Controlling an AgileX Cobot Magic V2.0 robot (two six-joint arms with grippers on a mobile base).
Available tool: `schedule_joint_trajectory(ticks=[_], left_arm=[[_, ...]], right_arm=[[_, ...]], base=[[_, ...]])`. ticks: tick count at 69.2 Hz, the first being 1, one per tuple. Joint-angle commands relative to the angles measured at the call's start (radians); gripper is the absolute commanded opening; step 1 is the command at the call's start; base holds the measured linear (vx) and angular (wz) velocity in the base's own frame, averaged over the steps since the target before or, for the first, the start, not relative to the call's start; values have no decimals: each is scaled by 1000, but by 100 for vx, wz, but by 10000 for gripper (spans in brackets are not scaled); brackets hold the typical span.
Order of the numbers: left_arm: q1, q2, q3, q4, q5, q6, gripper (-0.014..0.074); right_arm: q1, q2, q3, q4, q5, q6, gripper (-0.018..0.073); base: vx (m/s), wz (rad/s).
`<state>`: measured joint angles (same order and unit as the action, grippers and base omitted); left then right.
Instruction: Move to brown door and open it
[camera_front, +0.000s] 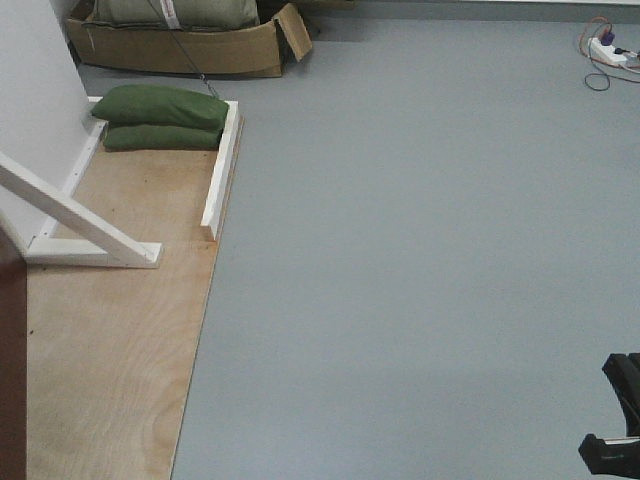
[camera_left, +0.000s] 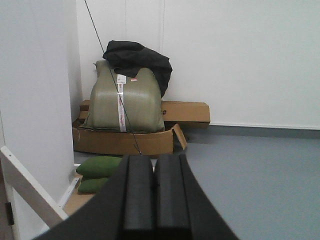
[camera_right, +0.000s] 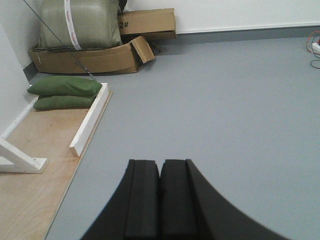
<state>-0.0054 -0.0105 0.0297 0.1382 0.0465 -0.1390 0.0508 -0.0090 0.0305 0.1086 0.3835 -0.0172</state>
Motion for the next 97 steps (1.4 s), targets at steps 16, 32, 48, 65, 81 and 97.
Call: schedule_joint_trajectory(ticks=[16, 32, 48, 65, 81, 97], left_arm=[[-1, -26, 17, 1, -79, -8, 17], [-1, -26, 17, 1, -79, -8, 17], [-1, -26, 17, 1, -79, -8, 17], [-1, -26, 17, 1, -79, -8, 17], [-1, -26, 17, 1, -79, -8, 17], [-1, -26, 17, 1, -121, -5, 17]], right_arm=[[-1, -16, 2, -5, -80, -11, 0], [-1, -16, 2, -5, -80, -11, 0], [-1, -16, 2, -5, -80, -11, 0], [-1, -16, 2, -5, -80, -11, 0], [-1, -16, 2, -5, -80, -11, 0], [-1, -16, 2, -5, -80, -11, 0]], base=[[32, -1], [17, 1], [7, 0], [2, -1], [0, 0], [0, 0]])
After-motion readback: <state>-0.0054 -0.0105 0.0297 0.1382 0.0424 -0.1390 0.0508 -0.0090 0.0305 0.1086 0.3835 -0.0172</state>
